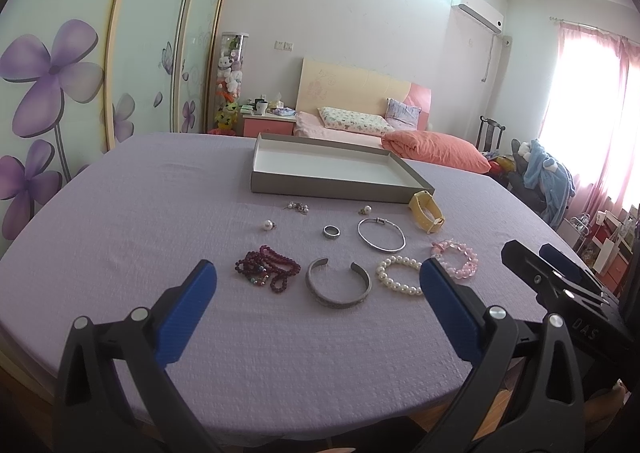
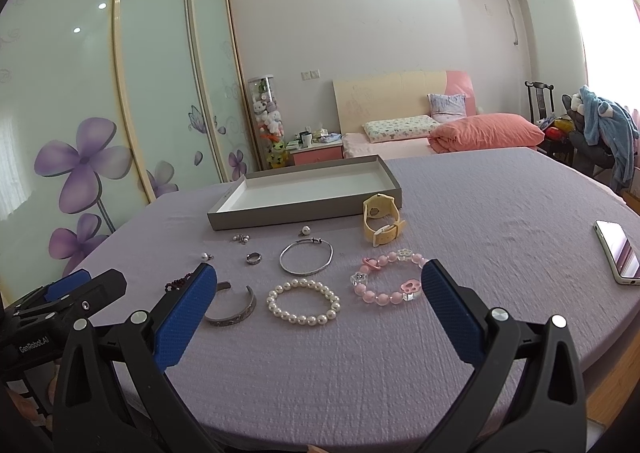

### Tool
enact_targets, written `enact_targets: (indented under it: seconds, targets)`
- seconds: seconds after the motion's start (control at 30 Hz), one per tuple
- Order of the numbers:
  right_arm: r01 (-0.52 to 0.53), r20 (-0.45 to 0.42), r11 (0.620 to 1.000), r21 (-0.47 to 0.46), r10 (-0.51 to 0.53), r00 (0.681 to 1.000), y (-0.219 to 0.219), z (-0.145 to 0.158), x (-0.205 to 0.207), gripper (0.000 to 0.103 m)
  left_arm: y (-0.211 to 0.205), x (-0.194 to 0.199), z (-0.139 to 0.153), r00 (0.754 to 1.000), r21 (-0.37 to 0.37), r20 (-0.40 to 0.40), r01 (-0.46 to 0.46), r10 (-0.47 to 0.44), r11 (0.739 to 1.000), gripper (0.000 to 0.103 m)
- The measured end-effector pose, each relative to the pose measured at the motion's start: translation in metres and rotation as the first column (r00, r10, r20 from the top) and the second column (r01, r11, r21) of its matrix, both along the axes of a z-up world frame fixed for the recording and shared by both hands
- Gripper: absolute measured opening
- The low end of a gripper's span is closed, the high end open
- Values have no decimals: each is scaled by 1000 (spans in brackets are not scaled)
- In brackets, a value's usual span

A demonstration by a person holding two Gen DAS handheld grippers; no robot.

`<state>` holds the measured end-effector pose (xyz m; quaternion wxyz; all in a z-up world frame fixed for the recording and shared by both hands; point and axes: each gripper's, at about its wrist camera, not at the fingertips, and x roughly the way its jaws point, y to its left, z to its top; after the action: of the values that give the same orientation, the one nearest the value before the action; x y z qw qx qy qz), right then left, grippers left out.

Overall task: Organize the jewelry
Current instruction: 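Grasp the pink beaded bracelet with the right gripper while the left grasps the dark red beaded necklace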

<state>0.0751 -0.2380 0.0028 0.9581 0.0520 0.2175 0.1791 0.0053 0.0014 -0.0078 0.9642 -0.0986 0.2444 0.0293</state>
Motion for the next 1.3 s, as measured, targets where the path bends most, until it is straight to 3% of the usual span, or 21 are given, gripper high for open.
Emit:
enact_targets:
  seconds: [0.37, 0.53, 0.63, 0.83, 1.03, 1.13, 1.2, 1.3]
  targets:
    - [65, -140, 997, -38, -70, 988, -14, -22, 54, 102, 20, 33, -23, 992, -14, -118, -43, 41, 999, 101]
    - [113, -217, 988, -108, -135, 967, -27, -31, 90, 102, 33, 52, -34, 983, -13, -175, -60, 57, 998, 101]
    - [119, -270, 981, -152, -157, 950, -32, -38, 109, 96, 39, 62, -39, 976, -8, -207, -67, 64, 998, 101]
    - [86, -338, 968, -236, -165, 926, -31, -51, 132, 75, 48, 76, -49, 964, -12, -259, -69, 64, 998, 101]
    - [59, -380, 960, -274, -164, 910, -29, -61, 138, 47, 53, 82, -55, 954, 3, -290, -75, 73, 997, 101]
    - [60, -381, 962, -265, -161, 910, -30, -61, 137, 30, 56, 84, -56, 952, 6, -297, -77, 75, 997, 101]
    - [58, -378, 963, -262, -157, 912, -30, -61, 140, 14, 57, 86, -58, 950, 7, -304, -75, 73, 997, 101]
    - [56, -379, 969, -240, -146, 914, -32, -60, 141, 14, 56, 88, -60, 946, 14, -317, -66, 67, 998, 101]
